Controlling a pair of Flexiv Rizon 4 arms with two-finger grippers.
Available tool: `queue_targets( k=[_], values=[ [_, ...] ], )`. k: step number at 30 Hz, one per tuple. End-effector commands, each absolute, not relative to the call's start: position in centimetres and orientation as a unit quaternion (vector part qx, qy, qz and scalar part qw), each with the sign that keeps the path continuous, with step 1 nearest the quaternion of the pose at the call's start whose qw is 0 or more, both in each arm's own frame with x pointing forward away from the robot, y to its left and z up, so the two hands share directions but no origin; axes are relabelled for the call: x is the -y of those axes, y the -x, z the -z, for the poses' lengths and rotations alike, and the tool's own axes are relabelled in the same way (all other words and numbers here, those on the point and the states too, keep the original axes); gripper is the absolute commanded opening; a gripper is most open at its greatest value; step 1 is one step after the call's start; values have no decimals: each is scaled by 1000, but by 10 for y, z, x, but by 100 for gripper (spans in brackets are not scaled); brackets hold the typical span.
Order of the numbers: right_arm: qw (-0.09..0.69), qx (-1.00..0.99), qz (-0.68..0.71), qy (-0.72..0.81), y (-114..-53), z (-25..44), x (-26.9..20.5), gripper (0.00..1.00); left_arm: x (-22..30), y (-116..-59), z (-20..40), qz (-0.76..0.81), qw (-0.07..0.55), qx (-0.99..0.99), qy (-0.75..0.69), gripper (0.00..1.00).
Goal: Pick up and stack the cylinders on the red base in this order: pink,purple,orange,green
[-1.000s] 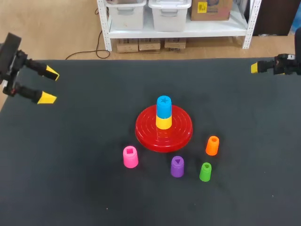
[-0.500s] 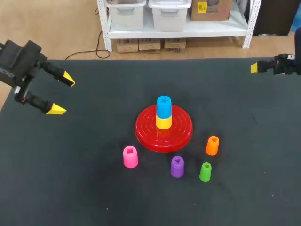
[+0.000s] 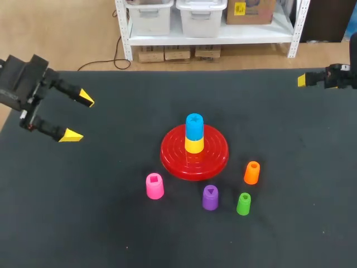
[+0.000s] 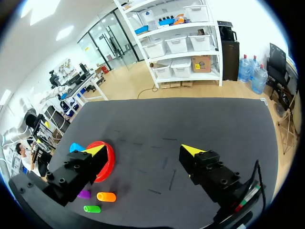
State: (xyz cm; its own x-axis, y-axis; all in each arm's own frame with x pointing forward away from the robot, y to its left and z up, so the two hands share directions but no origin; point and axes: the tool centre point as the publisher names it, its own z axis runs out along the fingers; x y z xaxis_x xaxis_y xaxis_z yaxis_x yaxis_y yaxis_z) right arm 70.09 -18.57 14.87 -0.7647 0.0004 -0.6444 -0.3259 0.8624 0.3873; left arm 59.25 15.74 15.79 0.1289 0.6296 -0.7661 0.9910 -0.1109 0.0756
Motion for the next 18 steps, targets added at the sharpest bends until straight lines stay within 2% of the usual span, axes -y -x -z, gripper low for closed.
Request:
queue_targets(
  k=[1, 18],
  values=[
    [331, -907, -245, 89, -700, -149, 185, 100, -158, -594, -157, 292, 300, -597, -685, 100],
    [331, -907, -245, 89, -700, -149, 185, 100, -154, -590, -161, 282, 310, -588, -691, 100]
  ],
)
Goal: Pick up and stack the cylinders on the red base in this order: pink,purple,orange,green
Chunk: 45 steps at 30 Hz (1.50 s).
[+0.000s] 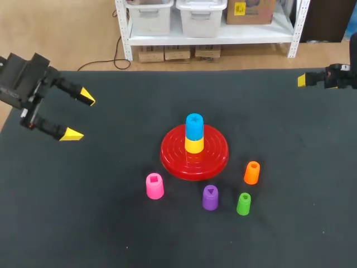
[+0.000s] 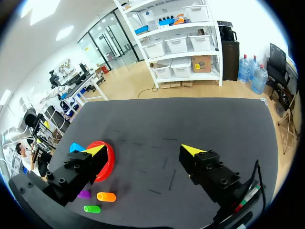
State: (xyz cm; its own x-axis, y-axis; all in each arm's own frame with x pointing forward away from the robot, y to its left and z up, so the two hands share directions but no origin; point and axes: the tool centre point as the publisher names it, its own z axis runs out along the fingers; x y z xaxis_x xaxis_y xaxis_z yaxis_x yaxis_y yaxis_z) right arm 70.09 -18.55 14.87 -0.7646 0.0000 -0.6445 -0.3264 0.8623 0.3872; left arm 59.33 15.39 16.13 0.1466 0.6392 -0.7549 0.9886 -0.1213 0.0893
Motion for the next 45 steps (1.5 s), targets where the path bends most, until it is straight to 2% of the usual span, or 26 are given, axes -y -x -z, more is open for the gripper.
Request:
queue_targets(
  k=[1, 12, 22, 29, 45],
  values=[
    [331, -907, -245, 89, -700, -149, 185, 100, -154, -590, -161, 282, 310, -588, -691, 100],
    [340, -904, -225, 131, -700, -161, 181, 100, -154, -590, -161, 282, 310, -588, -691, 100],
    [331, -874, -208, 287, -664, -223, 132, 100, -154, -590, -161, 282, 310, -588, -691, 100],
    [271, -872, -119, 390, -646, -245, 106, 100, -154, -590, -161, 282, 310, -588, -691, 100],
    [270, -881, -106, 374, -646, -237, 96, 100, -154, -590, -161, 282, 310, -588, -691, 100]
  ],
)
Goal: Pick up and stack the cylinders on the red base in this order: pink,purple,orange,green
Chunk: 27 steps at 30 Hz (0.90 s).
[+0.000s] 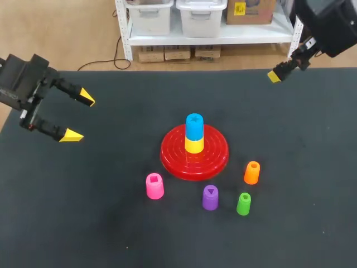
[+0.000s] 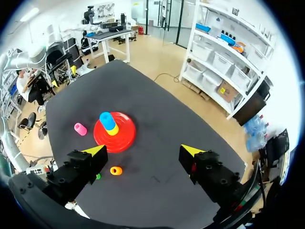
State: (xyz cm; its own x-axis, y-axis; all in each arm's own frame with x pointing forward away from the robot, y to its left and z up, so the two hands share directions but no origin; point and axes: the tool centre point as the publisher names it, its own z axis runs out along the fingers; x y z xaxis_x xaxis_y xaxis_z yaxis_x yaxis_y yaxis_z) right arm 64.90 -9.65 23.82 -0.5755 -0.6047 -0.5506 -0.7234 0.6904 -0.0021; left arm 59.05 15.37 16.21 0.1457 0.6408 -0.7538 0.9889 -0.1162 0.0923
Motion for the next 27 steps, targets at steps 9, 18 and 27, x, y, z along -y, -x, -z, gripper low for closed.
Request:
queue_targets(
  k=[9, 18, 27],
  values=[
    [243, -815, -123, 512, -620, -263, 45, 100, -154, -590, -161, 282, 310, -588, -691, 100],
    [183, -766, -152, 597, -591, -258, -1, 100, -154, -590, -161, 282, 310, -588, -691, 100],
    [122, -723, -183, 655, -557, -233, -43, 100, -154, -590, -161, 282, 310, -588, -691, 100]
  ],
)
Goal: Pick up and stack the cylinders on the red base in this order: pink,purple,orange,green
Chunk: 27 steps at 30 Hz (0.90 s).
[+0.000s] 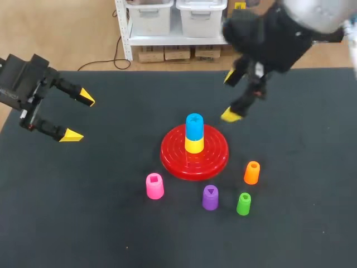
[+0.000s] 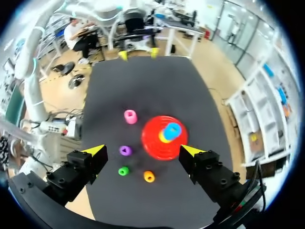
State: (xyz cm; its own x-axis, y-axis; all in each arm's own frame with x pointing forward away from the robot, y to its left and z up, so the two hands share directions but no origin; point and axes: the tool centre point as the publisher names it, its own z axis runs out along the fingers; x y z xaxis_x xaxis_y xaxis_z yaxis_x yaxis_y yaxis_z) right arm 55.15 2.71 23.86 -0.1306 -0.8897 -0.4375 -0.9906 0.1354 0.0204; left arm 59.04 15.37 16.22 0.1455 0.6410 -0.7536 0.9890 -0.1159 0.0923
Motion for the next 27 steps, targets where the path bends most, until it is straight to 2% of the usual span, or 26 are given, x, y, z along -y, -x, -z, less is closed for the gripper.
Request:
queue_targets(
  k=[1, 12, 27],
  values=[
    [118, -717, -187, 661, -555, -233, -47, 100, -154, -590, -161, 282, 310, -588, -691, 100],
    [89, -681, -152, 711, -530, -214, -86, 100, -154, -590, -161, 282, 310, -588, -691, 100],
    [112, -685, -101, 713, -511, -185, -115, 100, -154, -590, -161, 282, 310, -588, -691, 100]
  ],
)
